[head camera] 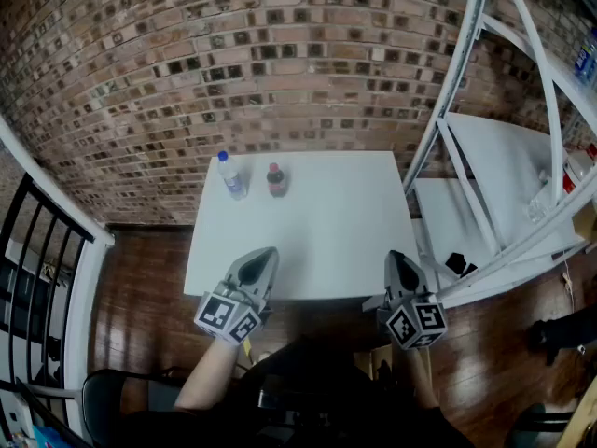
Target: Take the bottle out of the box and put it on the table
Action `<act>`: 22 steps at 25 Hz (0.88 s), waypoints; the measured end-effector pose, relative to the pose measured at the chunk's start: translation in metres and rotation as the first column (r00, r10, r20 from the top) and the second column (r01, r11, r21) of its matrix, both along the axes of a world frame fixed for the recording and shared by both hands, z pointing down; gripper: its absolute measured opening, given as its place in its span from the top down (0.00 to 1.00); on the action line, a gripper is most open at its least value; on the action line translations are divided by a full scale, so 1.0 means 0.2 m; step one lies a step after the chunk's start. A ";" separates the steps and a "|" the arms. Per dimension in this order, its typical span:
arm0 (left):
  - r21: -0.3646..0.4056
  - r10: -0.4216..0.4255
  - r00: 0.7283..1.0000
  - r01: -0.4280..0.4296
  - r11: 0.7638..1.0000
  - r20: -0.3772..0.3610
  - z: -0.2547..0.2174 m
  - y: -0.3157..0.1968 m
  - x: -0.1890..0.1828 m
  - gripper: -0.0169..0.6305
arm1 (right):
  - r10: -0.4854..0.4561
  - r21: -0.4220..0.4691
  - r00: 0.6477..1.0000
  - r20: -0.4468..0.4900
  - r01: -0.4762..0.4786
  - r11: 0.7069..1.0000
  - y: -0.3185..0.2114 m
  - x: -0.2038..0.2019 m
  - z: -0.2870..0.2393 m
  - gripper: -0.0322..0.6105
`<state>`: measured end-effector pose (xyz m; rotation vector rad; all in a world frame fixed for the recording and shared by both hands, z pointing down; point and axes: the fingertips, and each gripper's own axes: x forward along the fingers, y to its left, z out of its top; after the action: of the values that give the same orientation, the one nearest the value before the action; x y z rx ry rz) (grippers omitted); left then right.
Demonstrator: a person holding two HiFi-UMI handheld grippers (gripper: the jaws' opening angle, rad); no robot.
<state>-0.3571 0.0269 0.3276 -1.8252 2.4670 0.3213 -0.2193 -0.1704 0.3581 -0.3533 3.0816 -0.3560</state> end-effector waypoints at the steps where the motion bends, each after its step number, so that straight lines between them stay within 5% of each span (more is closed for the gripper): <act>1: 0.000 0.011 1.000 -0.011 1.000 0.001 0.00 -0.04 0.03 0.97 | 0.010 0.001 1.000 -0.002 -0.010 1.000 -0.03 0.04 0.00 0.94; 12: 0.037 0.209 0.978 -0.208 0.977 -0.024 0.04 -0.57 0.32 0.97 | 0.243 -0.009 0.970 0.006 -0.243 0.970 -0.40 0.56 0.06 0.94; 22: 0.035 0.459 0.888 -0.459 0.888 -0.012 0.00 -0.84 0.48 0.97 | 0.476 -0.007 0.879 0.021 -0.476 0.879 -0.40 0.86 0.05 0.94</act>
<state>-0.2611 -0.1409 0.3281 -2.3870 1.9914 0.3960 -0.0469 -0.2511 0.3672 -1.0693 2.8311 -0.3352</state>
